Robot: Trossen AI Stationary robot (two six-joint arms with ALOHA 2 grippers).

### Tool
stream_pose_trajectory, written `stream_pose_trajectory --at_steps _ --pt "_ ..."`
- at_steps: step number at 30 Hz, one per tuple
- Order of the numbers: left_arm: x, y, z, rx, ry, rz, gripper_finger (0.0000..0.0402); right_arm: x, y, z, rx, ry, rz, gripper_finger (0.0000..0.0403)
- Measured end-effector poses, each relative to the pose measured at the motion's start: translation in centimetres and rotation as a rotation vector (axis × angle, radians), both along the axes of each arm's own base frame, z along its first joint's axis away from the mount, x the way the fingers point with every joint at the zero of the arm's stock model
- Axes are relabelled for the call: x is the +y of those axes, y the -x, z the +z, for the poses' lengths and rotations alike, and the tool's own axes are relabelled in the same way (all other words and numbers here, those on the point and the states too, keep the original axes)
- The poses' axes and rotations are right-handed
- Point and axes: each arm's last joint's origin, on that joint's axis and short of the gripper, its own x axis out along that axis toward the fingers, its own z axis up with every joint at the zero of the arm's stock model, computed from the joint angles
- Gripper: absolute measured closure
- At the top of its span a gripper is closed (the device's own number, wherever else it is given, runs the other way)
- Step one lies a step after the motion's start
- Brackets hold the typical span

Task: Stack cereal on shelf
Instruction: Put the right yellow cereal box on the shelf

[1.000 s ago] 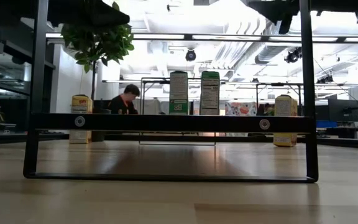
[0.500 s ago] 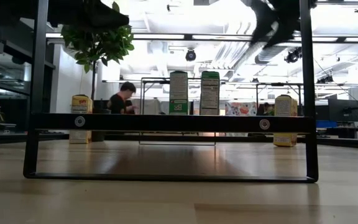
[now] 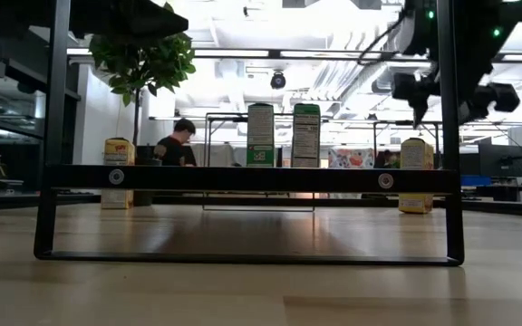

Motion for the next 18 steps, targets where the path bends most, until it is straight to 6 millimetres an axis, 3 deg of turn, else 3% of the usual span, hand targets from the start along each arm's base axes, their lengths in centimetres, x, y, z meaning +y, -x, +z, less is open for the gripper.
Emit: stream_pose_trajectory --at_steps 8,18 --pt "0.0 0.0 0.0 -0.001 0.0 0.0 0.0401 -0.3 -0.4 -1.0 -0.143 0.024 -0.058 0.0162" --pt "0.0 0.0 0.0 -0.001 0.0 0.0 0.0401 -1.4 -0.9 -0.9 -0.164 -0.017 -0.058 0.0162"
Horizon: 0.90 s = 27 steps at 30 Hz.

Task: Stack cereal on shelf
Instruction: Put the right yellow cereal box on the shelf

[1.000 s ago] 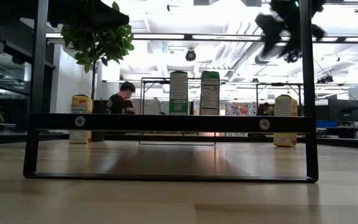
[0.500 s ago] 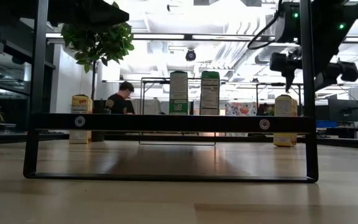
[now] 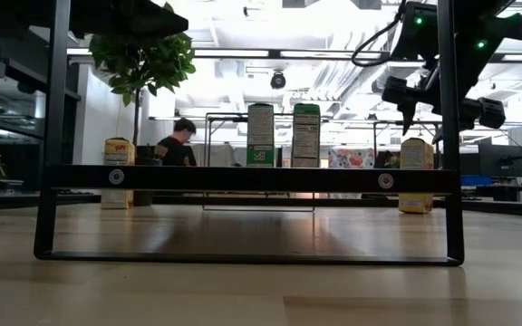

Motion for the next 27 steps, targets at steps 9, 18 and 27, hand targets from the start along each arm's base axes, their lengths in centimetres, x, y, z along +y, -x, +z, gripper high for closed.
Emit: stream_pose_trajectory --at_steps 9,18,27 --pt "0.0 0.0 0.0 -0.001 0.0 0.0 0.0401 -1.4 0.2 -0.2 0.001 -0.088 -0.025 0.0162" --pt "0.0 0.0 0.0 0.0 0.0 0.0 0.0401 -2.3 0.4 -0.3 0.005 -0.147 -0.025 0.0162" --pt "0.0 0.0 0.0 0.0 0.0 0.001 0.0401 -2.4 0.4 -0.3 0.048 -0.16 0.023 0.0162"
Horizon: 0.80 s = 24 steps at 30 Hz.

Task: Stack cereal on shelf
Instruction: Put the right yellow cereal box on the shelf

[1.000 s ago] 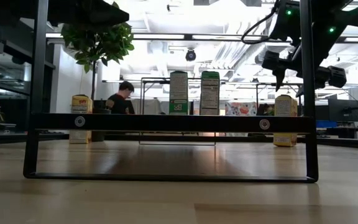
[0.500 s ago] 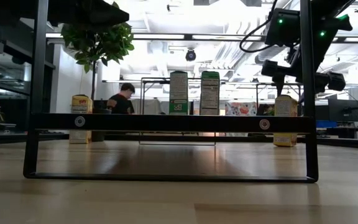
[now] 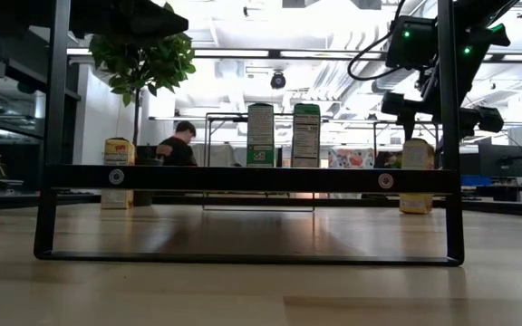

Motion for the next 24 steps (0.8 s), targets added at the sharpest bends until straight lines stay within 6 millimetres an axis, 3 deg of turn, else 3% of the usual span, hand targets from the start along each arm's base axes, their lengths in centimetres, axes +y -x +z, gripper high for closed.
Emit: stream_pose_trajectory --at_steps 9,19,24 --pt "0.0 0.0 0.0 0.0 0.0 0.0 0.0401 -0.9 0.3 -0.3 0.049 -0.138 0.113 0.0162" --pt "0.0 0.0 0.0 0.002 -0.009 0.001 0.0401 -1.4 0.2 -0.2 0.087 -0.155 0.222 0.0162" --pt "0.0 0.0 0.0 0.002 -0.009 0.001 0.0401 -1.3 0.0 -0.2 0.097 -0.166 0.283 0.0184"
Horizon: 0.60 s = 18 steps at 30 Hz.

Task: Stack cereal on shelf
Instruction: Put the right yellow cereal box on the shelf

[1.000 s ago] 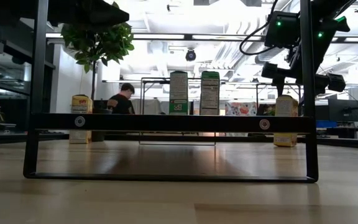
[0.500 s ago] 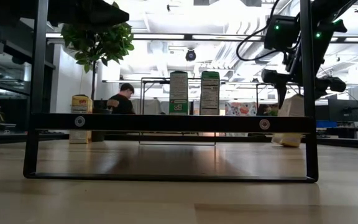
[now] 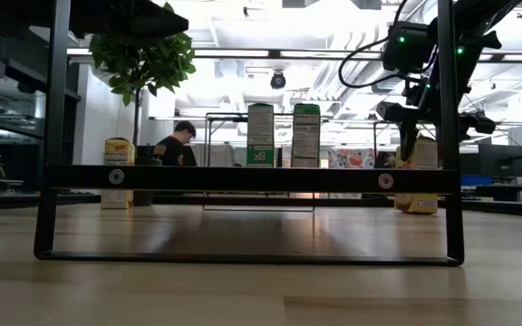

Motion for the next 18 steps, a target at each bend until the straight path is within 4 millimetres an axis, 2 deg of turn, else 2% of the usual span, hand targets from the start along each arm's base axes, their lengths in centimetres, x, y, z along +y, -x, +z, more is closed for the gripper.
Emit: stream_pose_trajectory --at_steps 7,10,14,18 --pt "0.0 0.0 0.0 0.0 0.0 0.0 0.0401 0.0 0.0 0.1 -0.002 0.001 0.008 0.025" --pt "0.0 0.0 0.0 0.0 -0.001 0.0 0.0402 0.2 0.2 0.9 -0.007 0.0 0.074 0.0273" --pt "0.0 0.0 0.0 0.0 -0.003 0.0 0.0402 0.9 0.2 3.9 -0.056 0.019 0.219 0.0286" --pt "0.0 0.0 0.0 0.003 -0.015 0.001 0.0401 2.7 0.2 8.3 -0.187 0.067 0.397 0.0287"
